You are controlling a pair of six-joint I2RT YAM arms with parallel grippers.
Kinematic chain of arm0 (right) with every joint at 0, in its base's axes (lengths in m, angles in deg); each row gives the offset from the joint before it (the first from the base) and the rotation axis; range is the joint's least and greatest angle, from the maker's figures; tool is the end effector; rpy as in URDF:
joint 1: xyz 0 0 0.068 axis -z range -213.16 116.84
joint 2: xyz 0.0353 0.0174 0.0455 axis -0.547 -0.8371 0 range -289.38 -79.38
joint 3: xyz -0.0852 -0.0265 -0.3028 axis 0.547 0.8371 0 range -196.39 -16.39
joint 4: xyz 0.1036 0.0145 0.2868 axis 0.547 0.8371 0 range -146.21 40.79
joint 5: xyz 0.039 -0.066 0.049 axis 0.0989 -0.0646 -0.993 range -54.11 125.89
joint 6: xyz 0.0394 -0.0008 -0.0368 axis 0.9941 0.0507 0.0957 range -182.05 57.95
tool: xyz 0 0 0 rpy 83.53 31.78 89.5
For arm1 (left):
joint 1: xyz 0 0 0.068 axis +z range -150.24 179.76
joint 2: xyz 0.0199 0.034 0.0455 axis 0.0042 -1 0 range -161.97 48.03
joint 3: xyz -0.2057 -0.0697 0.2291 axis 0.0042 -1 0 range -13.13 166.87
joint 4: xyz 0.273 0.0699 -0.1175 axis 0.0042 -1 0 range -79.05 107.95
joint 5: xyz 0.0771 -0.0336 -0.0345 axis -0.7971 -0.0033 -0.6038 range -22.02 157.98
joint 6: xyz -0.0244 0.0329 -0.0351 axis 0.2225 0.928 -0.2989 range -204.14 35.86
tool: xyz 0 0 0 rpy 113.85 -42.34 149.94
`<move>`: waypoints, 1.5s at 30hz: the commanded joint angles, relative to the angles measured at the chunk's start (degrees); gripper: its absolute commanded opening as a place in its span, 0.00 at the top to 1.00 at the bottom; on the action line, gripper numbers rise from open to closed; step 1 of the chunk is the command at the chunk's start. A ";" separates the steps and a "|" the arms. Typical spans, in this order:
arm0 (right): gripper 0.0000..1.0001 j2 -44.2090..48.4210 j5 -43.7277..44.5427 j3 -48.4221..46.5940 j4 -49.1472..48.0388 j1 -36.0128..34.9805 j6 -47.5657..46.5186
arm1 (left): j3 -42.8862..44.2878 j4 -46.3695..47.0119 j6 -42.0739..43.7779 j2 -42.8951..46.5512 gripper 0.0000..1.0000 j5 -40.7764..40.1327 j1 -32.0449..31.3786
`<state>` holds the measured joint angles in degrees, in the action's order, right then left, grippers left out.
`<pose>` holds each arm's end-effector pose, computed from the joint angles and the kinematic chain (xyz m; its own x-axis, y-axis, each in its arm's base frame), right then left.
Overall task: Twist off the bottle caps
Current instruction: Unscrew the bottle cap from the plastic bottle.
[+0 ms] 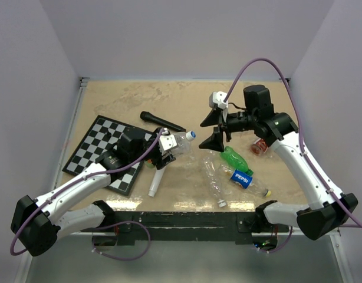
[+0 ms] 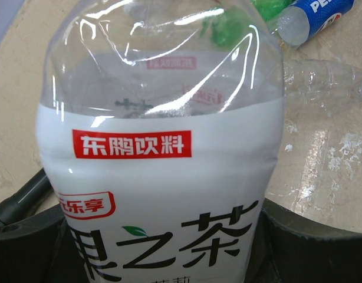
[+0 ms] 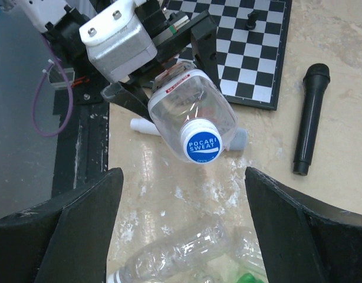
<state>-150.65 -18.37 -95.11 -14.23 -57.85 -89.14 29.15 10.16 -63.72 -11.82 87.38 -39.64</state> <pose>0.2427 0.1433 0.4489 -0.0706 -0.3252 -0.9430 -0.9927 0.1159 0.0343 0.1921 -0.1732 0.3031 -0.0204 0.4428 -0.8964 0.8940 0.4095 0.1820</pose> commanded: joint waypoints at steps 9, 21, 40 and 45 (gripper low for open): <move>0.14 -5.90 5.12 -3.46 -5.85 -3.86 12.67 | 0.17 2.78 -1.09 1.06 1.00 -0.06 0.37; 0.26 -7.75 7.94 -7.06 -4.10 -6.08 12.50 | 0.08 2.61 -1.09 1.06 1.00 -0.33 0.37; 0.46 -8.80 5.39 -7.50 1.18 -5.37 8.90 | 0.17 2.52 -1.09 1.06 1.00 -0.33 0.29; 0.89 -9.51 3.03 -8.73 2.84 -5.46 6.18 | 0.08 2.52 -1.09 1.06 1.00 -0.33 0.37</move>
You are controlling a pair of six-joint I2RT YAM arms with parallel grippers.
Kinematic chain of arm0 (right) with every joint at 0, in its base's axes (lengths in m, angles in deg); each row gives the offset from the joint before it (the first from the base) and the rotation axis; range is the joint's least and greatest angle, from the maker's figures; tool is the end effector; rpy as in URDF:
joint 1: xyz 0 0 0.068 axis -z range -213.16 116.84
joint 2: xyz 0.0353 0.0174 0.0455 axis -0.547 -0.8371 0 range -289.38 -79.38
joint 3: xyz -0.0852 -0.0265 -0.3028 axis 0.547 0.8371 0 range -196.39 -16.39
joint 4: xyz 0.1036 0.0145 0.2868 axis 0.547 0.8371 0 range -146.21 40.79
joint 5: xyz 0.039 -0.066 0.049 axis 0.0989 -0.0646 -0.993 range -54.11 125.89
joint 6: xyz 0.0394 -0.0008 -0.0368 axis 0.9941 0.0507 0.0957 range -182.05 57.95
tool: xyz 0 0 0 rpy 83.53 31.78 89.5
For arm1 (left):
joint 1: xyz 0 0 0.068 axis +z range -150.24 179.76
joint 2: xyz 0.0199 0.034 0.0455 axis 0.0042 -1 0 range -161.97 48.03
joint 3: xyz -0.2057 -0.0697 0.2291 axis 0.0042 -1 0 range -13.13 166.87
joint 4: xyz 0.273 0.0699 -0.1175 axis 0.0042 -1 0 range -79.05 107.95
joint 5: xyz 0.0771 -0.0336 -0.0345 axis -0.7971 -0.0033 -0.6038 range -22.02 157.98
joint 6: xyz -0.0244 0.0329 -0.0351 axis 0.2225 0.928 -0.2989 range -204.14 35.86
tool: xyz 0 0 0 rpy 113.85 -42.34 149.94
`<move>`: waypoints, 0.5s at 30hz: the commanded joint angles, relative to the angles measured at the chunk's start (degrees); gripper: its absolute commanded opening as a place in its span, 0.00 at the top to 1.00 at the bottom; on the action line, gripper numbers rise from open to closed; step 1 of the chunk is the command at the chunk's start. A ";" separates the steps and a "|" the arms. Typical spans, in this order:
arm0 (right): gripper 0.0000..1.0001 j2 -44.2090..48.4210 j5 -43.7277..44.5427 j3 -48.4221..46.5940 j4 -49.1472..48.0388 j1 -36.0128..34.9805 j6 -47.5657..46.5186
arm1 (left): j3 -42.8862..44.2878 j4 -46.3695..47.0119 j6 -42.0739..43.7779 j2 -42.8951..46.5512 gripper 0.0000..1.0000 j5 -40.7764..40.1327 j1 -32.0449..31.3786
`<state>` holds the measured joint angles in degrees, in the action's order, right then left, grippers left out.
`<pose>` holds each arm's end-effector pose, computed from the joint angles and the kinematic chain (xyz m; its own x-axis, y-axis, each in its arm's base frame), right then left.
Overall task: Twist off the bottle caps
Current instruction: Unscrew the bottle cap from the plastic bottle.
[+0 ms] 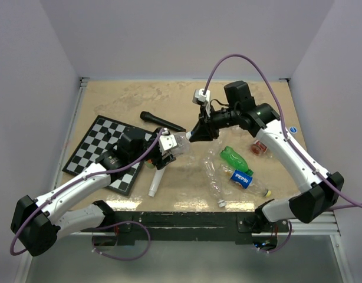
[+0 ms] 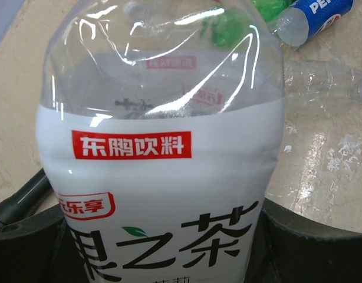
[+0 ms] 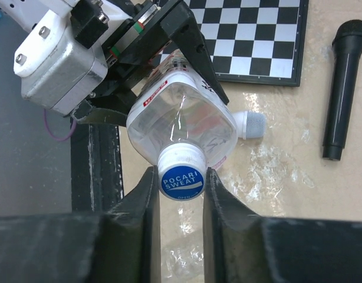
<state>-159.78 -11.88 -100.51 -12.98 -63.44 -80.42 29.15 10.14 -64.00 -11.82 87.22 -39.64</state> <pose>0.2727 0.1897 0.4338 -0.2590 -0.3965 -0.8807 -0.9630 0.1763 0.2038 0.1922 -0.1731 0.3030 -0.0255 0.4418 -0.8968 0.8927 0.4138 0.1785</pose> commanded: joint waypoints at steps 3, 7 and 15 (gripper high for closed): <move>1.00 -0.81 -4.96 -4.30 3.71 0.14 -6.05 | -0.01 2.54 -0.63 0.97 1.00 0.09 0.29; 1.00 -3.00 -9.17 -7.19 14.48 0.05 -21.91 | -0.09 2.54 -0.54 0.88 1.00 0.35 0.29; 1.00 -1.53 -3.22 -7.92 25.45 -0.57 -68.26 | -0.18 2.45 -0.37 0.27 1.00 1.67 0.37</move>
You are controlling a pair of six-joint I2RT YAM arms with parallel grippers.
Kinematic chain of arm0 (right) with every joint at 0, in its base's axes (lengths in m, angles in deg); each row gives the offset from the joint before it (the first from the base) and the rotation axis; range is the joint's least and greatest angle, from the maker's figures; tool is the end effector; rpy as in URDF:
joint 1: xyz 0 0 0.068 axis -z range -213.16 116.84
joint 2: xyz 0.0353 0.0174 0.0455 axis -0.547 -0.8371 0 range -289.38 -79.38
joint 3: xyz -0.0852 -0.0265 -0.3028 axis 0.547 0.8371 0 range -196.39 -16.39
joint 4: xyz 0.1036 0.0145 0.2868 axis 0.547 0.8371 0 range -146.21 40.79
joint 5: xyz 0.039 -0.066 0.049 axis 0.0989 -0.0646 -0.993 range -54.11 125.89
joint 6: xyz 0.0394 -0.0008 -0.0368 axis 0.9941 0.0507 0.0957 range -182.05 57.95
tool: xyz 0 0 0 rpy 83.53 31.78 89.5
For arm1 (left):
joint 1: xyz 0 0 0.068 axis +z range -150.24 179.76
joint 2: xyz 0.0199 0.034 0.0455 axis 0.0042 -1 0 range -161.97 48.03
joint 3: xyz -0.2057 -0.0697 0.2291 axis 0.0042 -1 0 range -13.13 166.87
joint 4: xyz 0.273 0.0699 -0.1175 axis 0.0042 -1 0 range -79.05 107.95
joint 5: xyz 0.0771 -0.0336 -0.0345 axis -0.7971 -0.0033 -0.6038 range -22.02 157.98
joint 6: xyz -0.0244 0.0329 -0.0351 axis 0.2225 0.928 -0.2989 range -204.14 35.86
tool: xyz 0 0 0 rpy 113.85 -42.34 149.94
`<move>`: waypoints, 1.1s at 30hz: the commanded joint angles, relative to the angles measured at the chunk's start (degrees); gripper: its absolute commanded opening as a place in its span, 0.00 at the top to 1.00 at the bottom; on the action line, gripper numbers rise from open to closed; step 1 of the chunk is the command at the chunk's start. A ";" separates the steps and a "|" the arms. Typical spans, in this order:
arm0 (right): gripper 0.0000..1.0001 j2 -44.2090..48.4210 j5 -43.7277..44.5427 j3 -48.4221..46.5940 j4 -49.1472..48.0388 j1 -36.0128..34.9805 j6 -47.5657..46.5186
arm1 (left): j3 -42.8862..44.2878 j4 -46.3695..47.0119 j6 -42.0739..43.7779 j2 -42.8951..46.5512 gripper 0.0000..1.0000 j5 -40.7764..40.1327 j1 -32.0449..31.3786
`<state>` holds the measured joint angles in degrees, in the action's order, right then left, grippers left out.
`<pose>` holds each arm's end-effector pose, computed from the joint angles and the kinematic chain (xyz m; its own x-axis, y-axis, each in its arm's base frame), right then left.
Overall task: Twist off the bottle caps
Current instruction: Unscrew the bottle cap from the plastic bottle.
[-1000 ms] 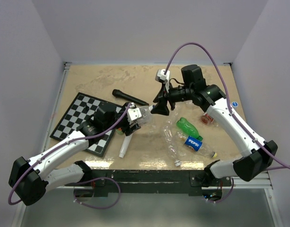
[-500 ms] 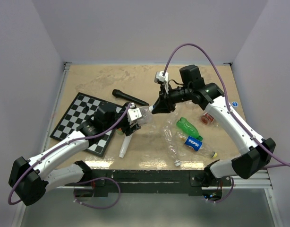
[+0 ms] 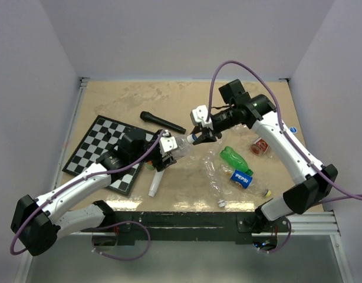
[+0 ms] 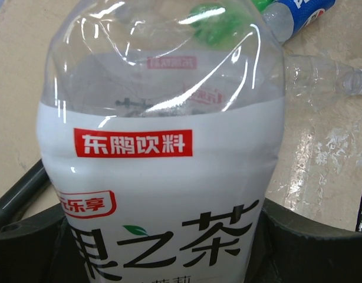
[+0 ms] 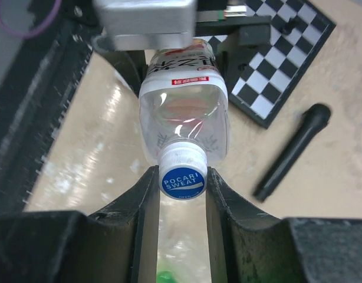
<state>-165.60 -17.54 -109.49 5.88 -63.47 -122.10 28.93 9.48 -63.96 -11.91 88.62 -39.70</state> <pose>0.2758 0.1943 0.4372 0.2495 -0.4521 -0.8564 -0.9619 -0.2178 -0.1652 0.1909 -0.1735 0.3002 -0.0324 0.4450 -0.8950 0.9054 0.3923 0.1623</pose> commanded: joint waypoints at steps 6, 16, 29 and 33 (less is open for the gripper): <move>1.00 4.83 -1.31 1.60 4.71 -0.55 -26.88 | -0.05 3.20 -0.41 0.62 1.00 0.27 0.35; 0.71 8.69 -4.05 7.14 -1.96 -0.46 -13.62 | 0.04 3.20 -0.41 0.26 1.00 0.36 0.35; 0.26 12.38 -3.61 7.23 -2.94 2.79 0.11 | 0.12 3.11 -0.67 0.18 1.00 -1.04 0.35; 0.25 14.23 -3.17 8.72 -2.32 4.72 2.57 | 0.21 3.11 -0.85 -0.09 1.00 -1.92 0.35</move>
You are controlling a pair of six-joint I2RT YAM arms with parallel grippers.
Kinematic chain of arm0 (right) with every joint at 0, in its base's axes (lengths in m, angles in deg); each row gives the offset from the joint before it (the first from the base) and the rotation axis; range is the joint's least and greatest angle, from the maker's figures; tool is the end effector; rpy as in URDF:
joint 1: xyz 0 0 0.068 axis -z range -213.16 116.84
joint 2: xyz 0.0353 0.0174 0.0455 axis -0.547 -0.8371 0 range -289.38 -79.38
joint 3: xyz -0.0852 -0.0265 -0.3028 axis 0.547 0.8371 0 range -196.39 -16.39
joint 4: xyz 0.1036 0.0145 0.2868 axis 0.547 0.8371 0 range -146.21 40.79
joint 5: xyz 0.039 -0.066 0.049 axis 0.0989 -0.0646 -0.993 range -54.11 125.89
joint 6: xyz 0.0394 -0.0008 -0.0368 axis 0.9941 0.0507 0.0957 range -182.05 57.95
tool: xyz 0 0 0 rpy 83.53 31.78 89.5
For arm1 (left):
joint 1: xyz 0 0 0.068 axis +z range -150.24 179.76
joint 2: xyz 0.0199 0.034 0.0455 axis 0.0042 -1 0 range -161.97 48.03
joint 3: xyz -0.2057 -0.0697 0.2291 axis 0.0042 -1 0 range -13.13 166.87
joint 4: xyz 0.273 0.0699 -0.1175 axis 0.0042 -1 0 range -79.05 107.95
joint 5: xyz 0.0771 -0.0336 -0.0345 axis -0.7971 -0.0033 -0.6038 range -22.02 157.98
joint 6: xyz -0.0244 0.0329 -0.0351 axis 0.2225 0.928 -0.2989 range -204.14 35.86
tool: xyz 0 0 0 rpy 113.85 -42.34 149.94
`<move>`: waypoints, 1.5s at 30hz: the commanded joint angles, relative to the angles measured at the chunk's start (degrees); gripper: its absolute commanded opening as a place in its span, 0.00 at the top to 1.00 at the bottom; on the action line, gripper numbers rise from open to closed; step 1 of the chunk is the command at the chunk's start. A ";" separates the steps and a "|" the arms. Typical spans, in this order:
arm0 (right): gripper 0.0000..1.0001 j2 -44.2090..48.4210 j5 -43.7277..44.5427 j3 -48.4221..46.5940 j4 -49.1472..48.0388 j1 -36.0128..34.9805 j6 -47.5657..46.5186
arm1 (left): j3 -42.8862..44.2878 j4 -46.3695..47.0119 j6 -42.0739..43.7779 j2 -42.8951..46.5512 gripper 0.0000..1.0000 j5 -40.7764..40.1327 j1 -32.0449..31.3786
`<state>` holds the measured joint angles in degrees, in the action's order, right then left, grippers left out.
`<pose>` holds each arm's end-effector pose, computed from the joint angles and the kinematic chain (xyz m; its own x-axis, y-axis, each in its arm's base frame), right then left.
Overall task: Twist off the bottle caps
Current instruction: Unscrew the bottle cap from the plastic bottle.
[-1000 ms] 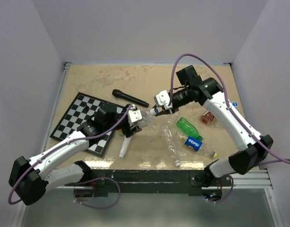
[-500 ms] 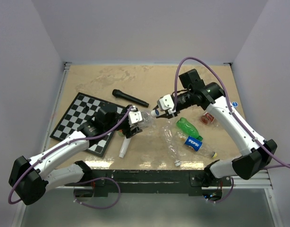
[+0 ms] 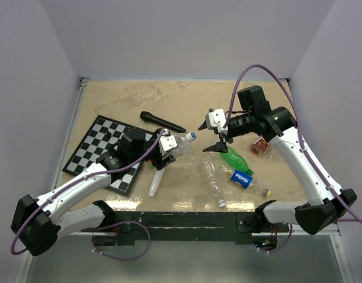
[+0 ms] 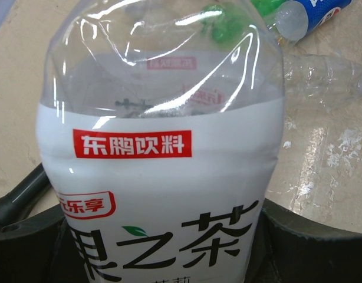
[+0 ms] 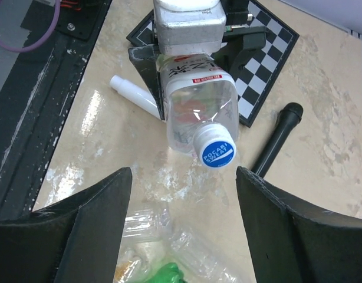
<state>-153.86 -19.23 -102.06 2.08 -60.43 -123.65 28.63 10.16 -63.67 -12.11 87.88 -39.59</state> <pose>0.2320 0.1524 0.4567 0.3575 -0.3816 -0.8524 -0.9334 -0.1752 -0.3131 0.1922 -0.1733 0.2984 -0.0284 0.4487 -0.8932 0.8992 0.4018 0.1732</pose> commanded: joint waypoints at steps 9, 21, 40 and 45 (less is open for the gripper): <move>0.26 4.70 -7.73 5.41 -11.14 5.29 25.79 | 0.69 2.52 -1.57 -0.42 1.00 -1.62 0.24; 0.29 -4.00 0.00 4.37 -21.19 0.38 49.12 | 0.87 2.26 -1.75 -0.95 1.00 -2.58 0.24; 0.43 -5.85 3.61 1.82 -21.81 -1.91 50.71 | 0.87 2.17 -1.84 -0.95 1.00 -2.67 0.24; 0.73 -5.68 3.17 1.91 -21.28 -2.00 50.09 | 0.87 2.17 -1.75 -1.03 1.00 -2.94 0.24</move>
<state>-160.96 -14.74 -97.82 -18.43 -62.13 -73.99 28.63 10.21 -65.01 -13.20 85.72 -39.66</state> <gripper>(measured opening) 0.361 0.752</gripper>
